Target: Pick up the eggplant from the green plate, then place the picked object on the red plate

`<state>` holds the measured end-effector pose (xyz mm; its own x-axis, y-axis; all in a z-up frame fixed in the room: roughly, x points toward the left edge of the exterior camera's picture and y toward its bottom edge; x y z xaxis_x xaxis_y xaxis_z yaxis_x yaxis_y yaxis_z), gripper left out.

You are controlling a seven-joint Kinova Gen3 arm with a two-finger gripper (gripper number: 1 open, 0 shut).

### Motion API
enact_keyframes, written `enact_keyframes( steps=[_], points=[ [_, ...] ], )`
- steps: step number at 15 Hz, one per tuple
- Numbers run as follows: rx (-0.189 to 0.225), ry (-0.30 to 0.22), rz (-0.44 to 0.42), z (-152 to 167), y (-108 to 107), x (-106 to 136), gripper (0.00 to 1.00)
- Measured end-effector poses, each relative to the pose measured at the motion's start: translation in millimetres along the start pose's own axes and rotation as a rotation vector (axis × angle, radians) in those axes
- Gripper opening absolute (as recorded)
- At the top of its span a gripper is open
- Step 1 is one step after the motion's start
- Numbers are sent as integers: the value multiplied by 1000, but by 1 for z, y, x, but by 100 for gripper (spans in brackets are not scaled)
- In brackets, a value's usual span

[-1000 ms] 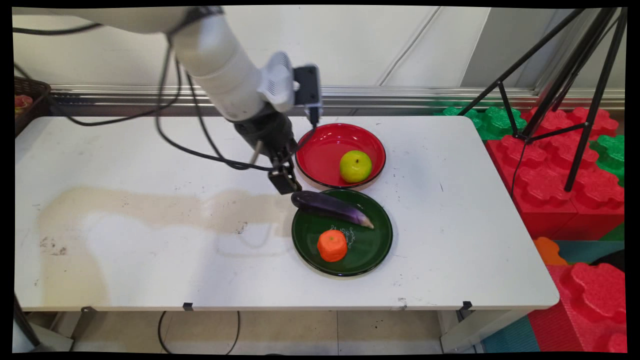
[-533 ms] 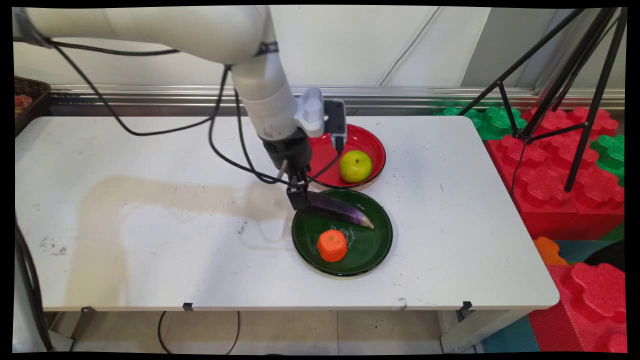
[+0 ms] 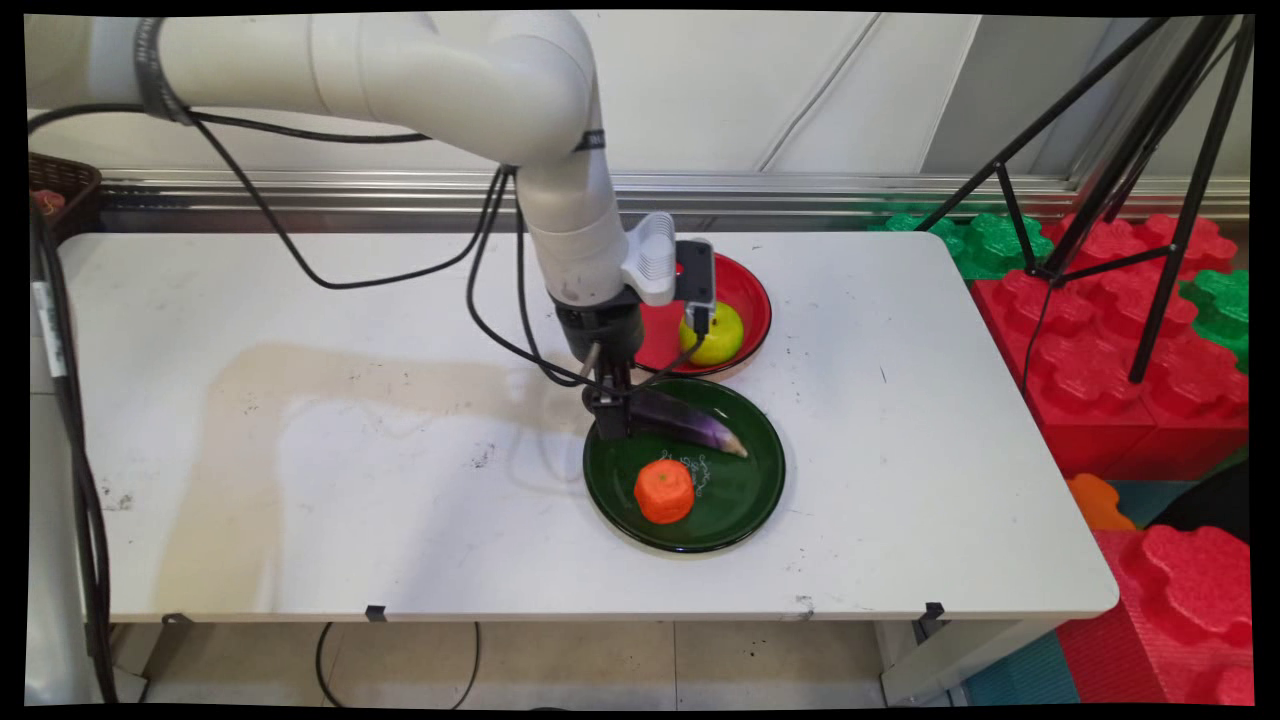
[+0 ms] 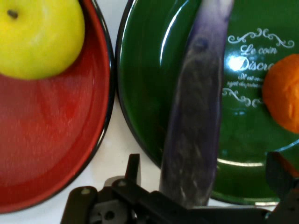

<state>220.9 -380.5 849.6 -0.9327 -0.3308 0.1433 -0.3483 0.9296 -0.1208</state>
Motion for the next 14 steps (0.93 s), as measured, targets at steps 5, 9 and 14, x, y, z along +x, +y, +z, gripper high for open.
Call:
enact_keyframes(
  steps=[5,9,14],
  points=[
    [-13,11,34,16,-2,12,100],
    [-11,15,70,24,-1,16,0],
    [-7,13,121,20,8,13,0]
  ],
)
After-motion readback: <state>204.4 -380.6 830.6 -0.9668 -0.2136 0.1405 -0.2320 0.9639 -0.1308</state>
